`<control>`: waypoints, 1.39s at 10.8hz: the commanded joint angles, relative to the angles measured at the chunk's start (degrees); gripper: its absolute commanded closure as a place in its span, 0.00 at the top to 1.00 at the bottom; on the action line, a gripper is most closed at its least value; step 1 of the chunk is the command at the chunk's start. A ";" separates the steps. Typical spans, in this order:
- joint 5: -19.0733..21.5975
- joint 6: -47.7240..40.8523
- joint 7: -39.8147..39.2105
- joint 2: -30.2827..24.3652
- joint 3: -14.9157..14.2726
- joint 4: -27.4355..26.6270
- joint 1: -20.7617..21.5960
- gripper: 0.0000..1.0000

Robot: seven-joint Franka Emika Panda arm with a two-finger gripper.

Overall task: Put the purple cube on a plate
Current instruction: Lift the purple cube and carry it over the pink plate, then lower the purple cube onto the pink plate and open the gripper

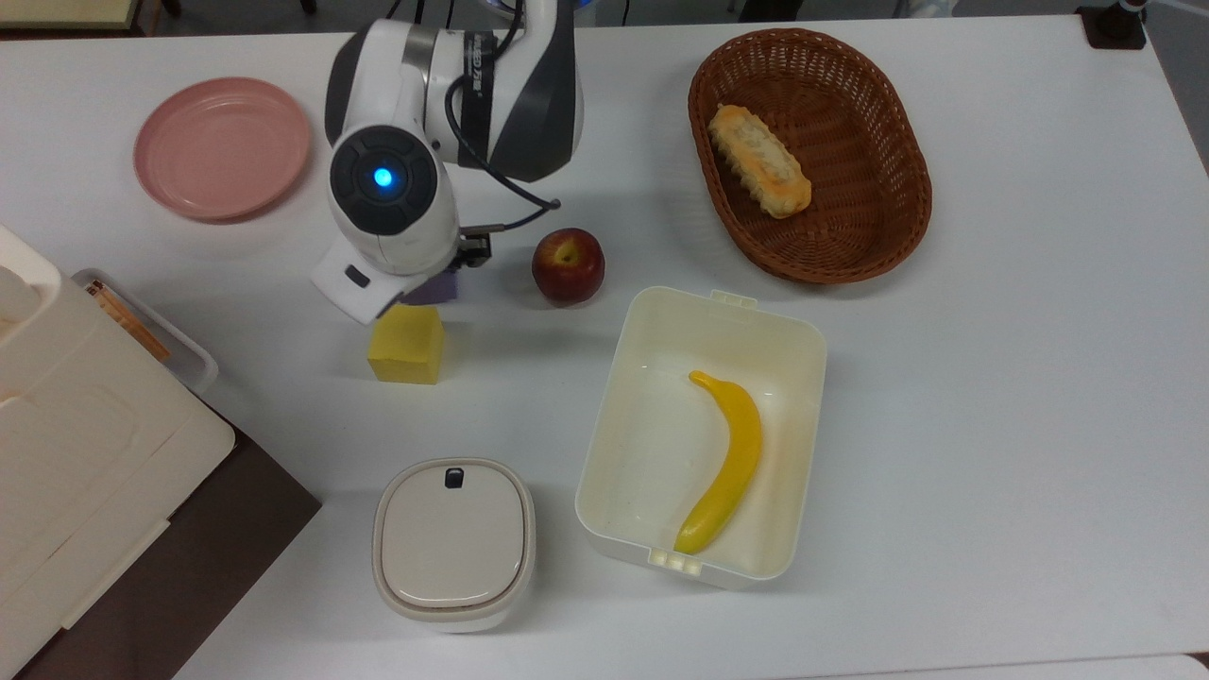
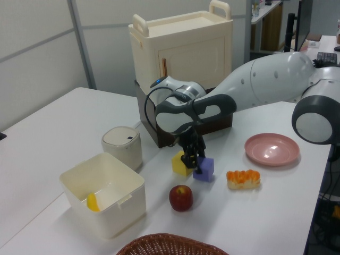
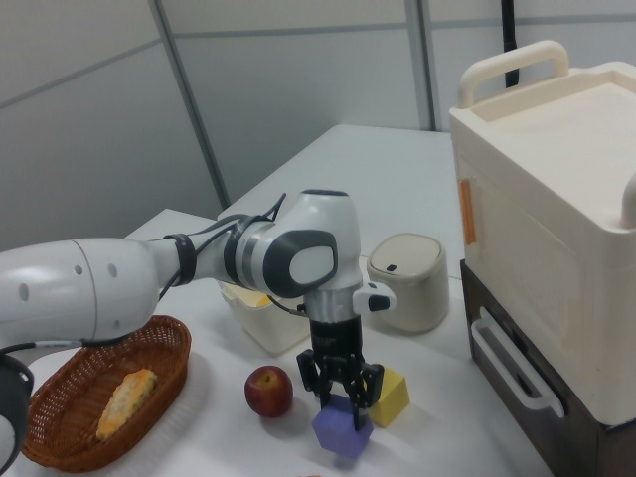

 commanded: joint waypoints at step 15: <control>-10.19 -6.61 -27.24 -5.37 -0.62 -4.56 -19.03 1.00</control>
